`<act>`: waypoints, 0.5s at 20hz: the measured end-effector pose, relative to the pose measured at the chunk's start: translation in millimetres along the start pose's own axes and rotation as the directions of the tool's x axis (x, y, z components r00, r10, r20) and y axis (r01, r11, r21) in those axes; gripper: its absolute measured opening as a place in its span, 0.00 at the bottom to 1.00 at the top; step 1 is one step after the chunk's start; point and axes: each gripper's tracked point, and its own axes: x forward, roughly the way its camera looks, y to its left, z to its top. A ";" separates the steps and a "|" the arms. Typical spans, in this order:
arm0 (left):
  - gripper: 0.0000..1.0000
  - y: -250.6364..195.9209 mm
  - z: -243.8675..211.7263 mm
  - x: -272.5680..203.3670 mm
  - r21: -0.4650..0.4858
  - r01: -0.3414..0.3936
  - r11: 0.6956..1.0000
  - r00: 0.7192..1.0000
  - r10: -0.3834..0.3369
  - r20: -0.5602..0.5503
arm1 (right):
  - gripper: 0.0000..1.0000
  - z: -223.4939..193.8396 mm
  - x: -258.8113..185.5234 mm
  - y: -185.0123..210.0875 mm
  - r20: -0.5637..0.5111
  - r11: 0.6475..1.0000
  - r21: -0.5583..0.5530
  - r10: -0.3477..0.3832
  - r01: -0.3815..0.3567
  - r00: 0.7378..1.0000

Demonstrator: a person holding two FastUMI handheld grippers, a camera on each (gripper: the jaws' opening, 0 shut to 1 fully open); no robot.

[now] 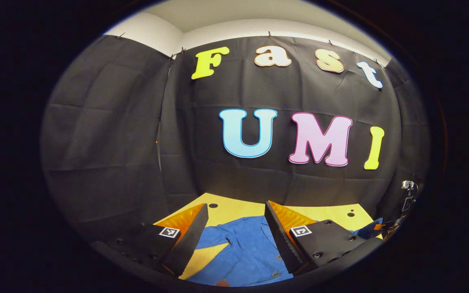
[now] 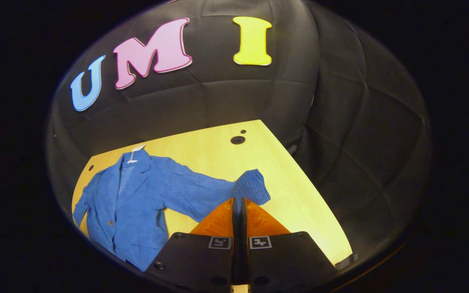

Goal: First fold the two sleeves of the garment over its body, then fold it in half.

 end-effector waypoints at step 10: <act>0.81 50.1 -44.0 36.9 -0.009 0.050 0.999 0.997 -0.050 -0.062 | 0.02 32.0 1.0 160.5 -0.016 0.978 0.033 0.207 -0.206 0.978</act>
